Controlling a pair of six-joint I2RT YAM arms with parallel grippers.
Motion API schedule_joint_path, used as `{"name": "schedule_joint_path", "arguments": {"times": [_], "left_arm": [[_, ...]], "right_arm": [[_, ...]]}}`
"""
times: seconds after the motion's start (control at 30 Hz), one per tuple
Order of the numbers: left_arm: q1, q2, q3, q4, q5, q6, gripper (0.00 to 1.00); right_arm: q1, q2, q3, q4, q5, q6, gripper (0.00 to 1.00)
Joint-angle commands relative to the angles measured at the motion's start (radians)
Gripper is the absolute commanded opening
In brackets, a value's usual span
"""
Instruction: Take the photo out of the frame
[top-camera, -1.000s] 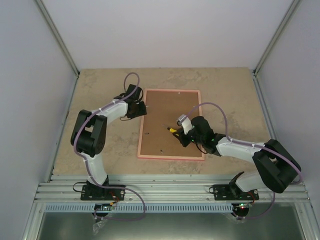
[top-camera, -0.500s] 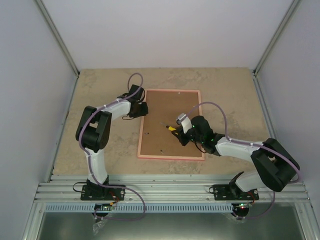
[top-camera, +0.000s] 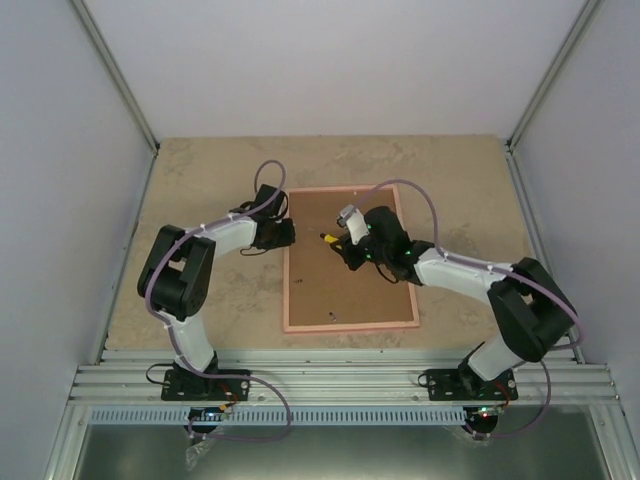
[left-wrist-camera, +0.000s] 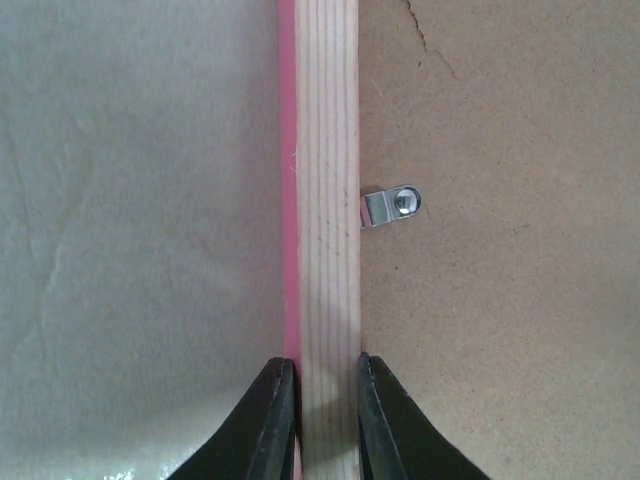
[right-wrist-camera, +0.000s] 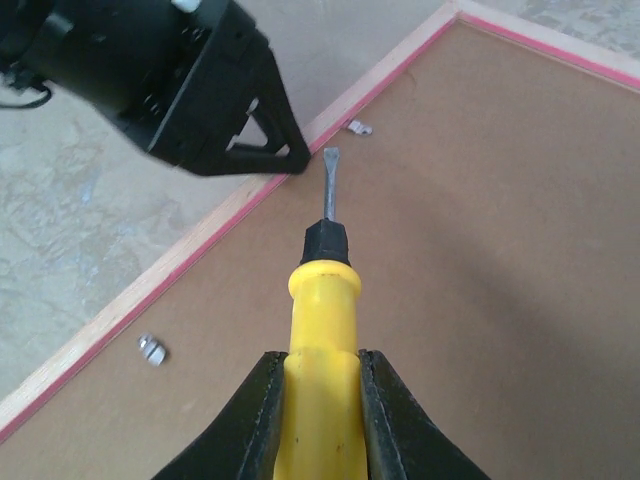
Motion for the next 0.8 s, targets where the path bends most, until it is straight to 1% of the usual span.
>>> {"name": "schedule_joint_path", "arguments": {"times": [0.0,0.4,0.77], "left_arm": [[-0.031,-0.052,-0.033,0.018,0.073,0.005,0.08],[-0.052,-0.086,-0.086,0.050,0.101,-0.005,0.06],[-0.060,-0.072,-0.091,0.051,0.110,-0.005,0.06]], "right_arm": [[-0.003,0.085,0.095,-0.087,-0.002,-0.014,0.00],[-0.016,0.281,0.283,-0.186,-0.024,-0.052,0.00],[-0.022,0.377,0.374,-0.215,-0.047,-0.071,0.00]]}}
